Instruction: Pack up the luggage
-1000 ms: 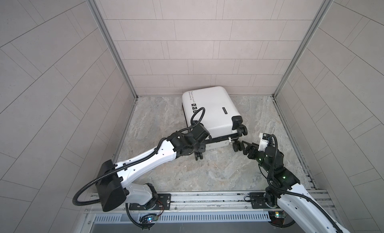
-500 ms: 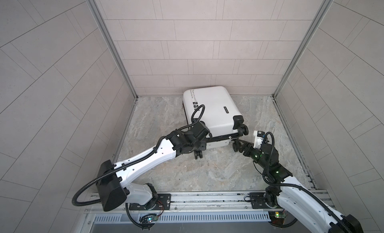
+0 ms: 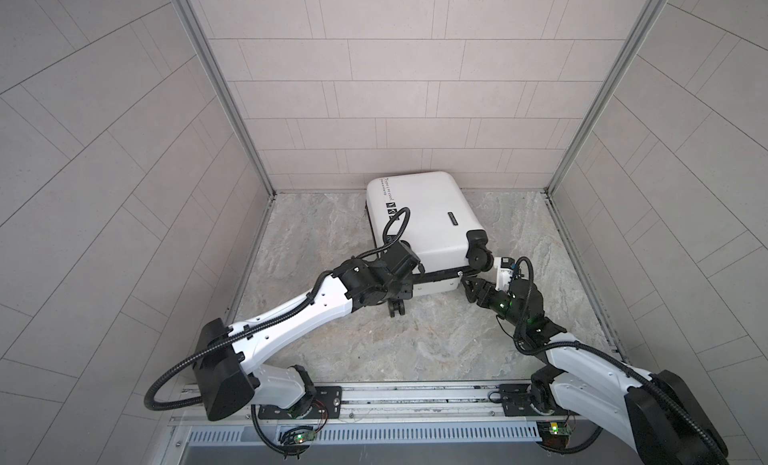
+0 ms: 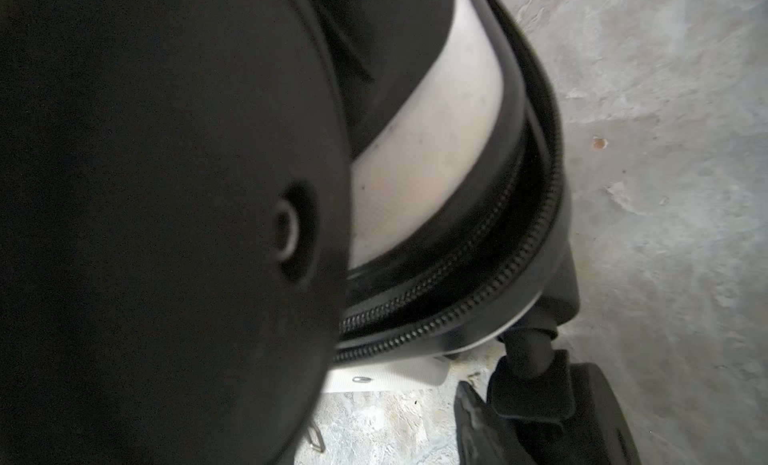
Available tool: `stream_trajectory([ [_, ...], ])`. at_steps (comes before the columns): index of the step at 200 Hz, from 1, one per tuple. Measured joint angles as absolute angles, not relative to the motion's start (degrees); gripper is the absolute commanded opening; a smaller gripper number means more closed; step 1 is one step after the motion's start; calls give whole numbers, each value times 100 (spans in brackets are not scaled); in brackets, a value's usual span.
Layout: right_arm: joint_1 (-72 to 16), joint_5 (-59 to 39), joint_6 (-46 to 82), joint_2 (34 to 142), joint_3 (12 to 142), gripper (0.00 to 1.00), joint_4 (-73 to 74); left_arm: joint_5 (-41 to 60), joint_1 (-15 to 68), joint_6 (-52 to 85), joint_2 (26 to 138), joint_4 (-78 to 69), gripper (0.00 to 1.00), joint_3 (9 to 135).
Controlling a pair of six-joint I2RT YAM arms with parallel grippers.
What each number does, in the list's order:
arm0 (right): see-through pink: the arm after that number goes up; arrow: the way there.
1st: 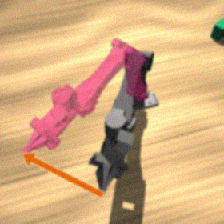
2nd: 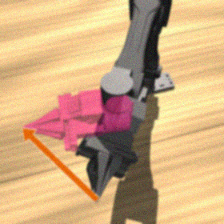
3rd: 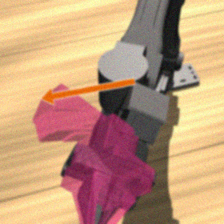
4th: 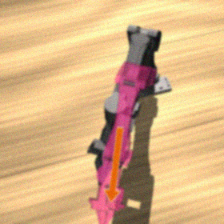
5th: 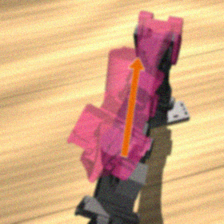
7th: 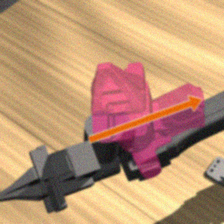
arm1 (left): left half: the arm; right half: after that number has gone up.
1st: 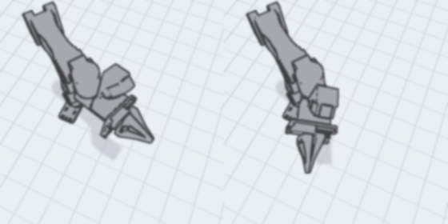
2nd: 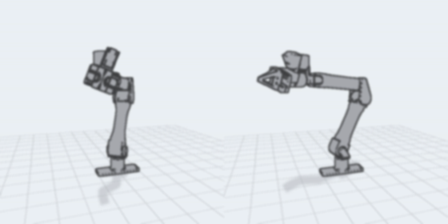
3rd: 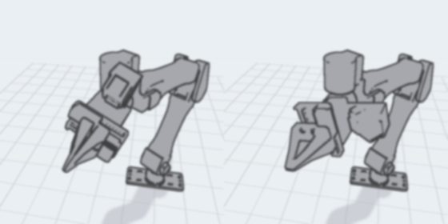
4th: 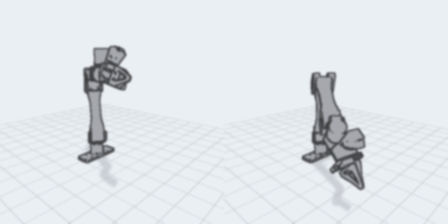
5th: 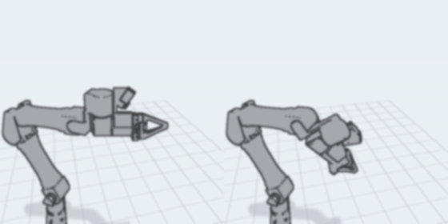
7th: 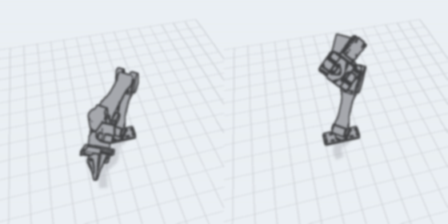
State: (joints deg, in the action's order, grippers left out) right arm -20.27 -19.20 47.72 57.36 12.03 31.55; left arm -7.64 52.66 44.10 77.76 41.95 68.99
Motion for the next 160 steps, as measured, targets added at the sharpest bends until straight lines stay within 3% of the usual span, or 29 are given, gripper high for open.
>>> stream_trajectory([
  [160,-2259,-2169,4919,6364,1400,46,3763,-797,5218,4407,7800,4193,0,6899],
])
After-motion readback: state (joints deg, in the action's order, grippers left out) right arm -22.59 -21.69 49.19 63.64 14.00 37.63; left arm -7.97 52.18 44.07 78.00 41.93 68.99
